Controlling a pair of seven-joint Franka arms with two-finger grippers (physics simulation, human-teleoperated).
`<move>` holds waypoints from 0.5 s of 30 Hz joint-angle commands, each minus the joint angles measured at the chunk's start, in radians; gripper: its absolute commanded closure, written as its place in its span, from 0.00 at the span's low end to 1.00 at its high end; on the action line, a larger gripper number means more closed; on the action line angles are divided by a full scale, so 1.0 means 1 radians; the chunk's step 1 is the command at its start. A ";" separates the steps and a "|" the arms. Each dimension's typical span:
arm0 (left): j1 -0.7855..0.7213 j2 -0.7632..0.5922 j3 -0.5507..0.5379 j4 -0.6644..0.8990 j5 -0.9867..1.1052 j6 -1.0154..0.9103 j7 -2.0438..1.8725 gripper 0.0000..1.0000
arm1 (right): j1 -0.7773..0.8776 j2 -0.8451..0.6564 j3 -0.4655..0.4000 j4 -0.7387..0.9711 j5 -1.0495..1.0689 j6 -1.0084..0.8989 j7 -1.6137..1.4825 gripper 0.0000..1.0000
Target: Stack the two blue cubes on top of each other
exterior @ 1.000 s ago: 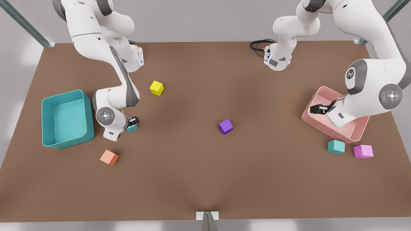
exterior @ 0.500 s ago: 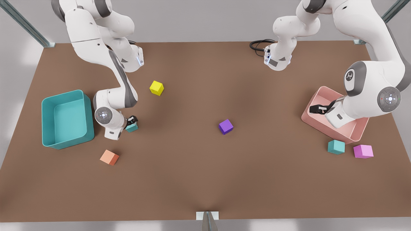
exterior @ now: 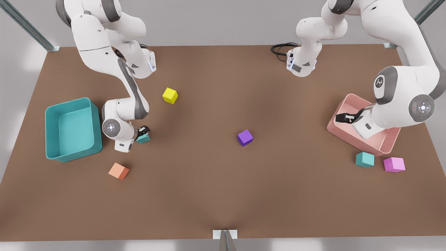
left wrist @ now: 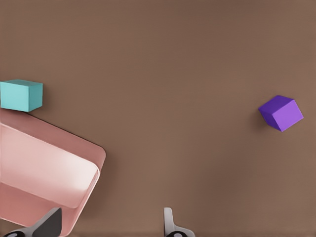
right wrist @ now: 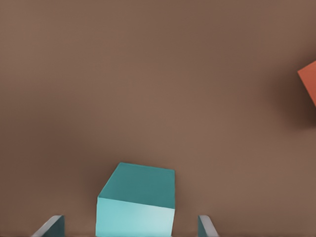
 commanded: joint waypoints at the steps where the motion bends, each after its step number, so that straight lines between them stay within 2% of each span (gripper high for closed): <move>1: -0.001 -0.001 0.000 0.000 0.001 -0.013 0.001 0.00 | -0.003 0.004 -0.003 0.000 0.002 0.007 -0.055 0.00; 15: -0.001 -0.003 0.000 0.000 -0.001 -0.034 -0.001 0.00 | -0.001 0.112 -0.003 0.007 0.002 0.095 -0.009 0.00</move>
